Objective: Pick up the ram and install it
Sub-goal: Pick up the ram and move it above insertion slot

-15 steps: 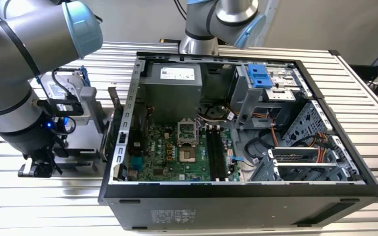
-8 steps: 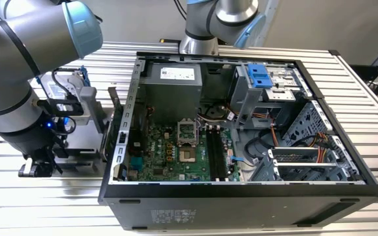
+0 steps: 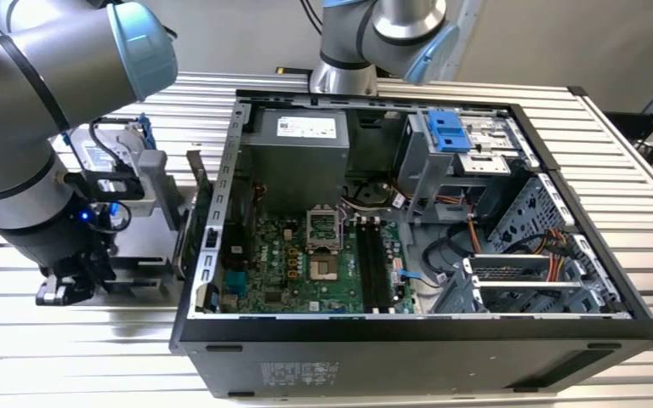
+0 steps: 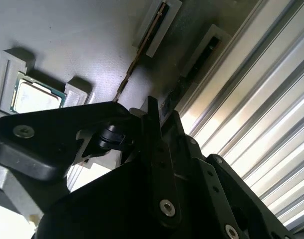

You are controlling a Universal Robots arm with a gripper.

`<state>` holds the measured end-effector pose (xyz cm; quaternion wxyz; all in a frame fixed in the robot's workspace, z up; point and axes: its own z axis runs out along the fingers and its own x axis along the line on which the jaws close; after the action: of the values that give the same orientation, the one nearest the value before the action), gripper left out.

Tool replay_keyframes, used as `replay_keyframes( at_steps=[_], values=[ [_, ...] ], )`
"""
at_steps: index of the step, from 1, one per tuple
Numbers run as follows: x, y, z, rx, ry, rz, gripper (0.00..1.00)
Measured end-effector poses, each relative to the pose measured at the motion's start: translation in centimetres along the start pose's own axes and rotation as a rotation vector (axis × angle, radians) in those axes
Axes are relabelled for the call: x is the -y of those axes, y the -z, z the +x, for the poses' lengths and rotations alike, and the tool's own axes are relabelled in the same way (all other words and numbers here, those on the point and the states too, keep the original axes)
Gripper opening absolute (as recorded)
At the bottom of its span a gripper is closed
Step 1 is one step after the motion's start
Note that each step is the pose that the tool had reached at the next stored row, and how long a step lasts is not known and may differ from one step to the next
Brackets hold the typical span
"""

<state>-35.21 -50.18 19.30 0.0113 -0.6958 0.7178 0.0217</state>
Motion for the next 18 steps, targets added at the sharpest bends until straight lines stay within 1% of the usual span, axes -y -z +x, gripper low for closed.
replay_keyframes(
  at_steps=[18],
  values=[
    [0.00,0.00,0.00,0.0000,0.002,-0.0001,0.00]
  ],
)
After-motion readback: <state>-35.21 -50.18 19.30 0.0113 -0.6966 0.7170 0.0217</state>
